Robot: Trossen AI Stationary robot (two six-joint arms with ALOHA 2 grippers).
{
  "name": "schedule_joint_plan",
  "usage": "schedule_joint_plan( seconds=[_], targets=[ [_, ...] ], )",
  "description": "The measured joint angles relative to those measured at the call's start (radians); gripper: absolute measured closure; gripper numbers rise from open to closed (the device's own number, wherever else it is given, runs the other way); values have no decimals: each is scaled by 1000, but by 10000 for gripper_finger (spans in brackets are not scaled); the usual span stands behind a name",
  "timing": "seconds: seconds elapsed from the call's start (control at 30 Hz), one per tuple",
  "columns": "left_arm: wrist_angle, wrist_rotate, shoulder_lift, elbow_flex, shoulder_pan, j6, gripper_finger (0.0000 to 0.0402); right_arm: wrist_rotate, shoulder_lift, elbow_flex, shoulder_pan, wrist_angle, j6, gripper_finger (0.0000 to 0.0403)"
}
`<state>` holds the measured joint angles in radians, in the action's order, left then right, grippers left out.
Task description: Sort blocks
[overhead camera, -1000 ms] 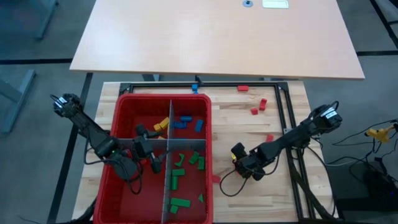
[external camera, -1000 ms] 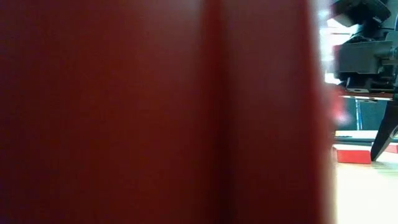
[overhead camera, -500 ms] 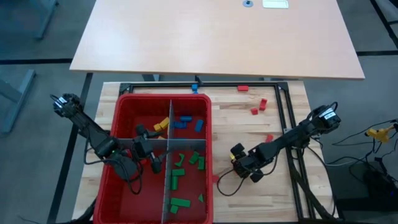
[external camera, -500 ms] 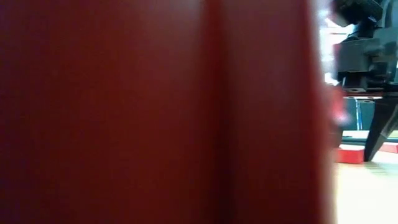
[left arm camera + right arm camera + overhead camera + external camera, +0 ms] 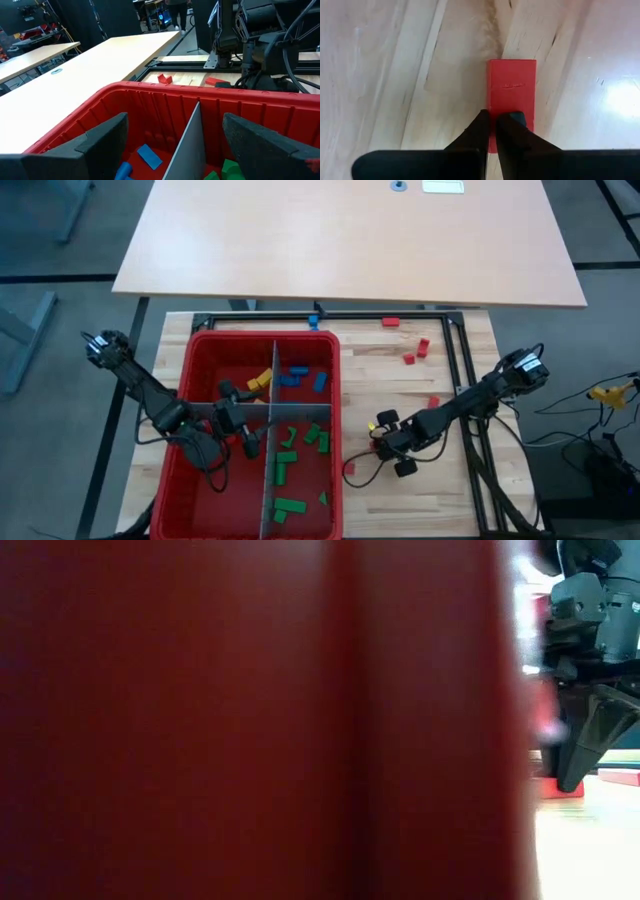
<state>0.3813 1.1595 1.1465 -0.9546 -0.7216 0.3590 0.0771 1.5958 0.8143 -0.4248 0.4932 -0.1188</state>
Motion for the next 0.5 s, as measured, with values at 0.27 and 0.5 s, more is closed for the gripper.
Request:
schedule_joint_plan(
  seconds=[0.27,0.5],
  targets=[
    [0,-1,0,0,0,3,90,0,-1,0,0,1,-5,400],
    [0,-1,0,0,0,5,90,-3,-2,0,0,0,-20,355]
  ],
)
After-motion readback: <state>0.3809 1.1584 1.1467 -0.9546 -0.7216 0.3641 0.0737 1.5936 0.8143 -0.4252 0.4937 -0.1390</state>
